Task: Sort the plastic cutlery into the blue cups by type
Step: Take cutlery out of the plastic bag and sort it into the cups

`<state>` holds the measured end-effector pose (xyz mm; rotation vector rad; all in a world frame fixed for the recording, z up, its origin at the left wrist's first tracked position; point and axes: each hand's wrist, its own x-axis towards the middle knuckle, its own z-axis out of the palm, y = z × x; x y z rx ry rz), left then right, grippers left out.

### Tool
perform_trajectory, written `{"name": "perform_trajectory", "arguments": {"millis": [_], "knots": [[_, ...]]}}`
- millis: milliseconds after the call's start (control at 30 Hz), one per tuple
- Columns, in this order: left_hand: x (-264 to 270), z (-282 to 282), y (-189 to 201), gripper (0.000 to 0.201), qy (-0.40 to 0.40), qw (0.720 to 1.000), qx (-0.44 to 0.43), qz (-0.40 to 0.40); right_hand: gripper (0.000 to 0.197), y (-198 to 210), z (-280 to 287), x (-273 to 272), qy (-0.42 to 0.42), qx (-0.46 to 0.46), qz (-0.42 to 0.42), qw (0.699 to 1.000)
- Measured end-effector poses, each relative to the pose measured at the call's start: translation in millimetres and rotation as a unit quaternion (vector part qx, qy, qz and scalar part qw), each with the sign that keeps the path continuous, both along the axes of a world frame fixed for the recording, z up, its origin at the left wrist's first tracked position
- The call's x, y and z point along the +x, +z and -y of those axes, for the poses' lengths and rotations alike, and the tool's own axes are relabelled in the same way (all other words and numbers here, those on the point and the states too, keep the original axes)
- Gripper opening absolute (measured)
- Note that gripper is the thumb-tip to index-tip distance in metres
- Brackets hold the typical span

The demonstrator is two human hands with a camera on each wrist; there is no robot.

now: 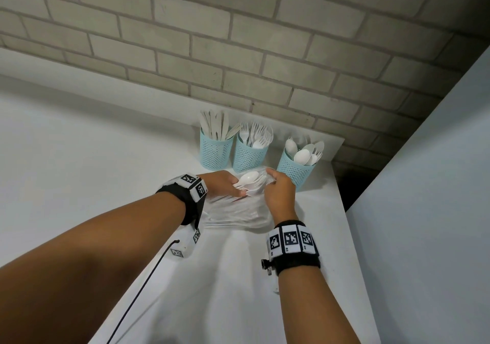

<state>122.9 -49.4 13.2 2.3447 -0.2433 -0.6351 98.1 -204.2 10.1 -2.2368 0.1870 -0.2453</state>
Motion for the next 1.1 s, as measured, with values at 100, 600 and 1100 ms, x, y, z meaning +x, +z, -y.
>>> {"name": "perform_trajectory", "arguments": {"millis": [100, 600, 1100], "knots": [[2, -1, -3, 0.036, 0.017, 0.999, -0.037, 0.009, 0.045, 2, 0, -2, 0.007, -0.011, 0.007, 1.000], [0, 9, -6, 0.018, 0.124, 0.943, -0.297, -0.083, 0.037, -8, 2, 11, -0.012, -0.038, 0.009, 0.999], [-5, 4, 6, 0.023, 0.123, 0.900, -0.401, -0.116, 0.061, -5, -15, 8, 0.047, 0.140, 0.073, 0.986]]}}
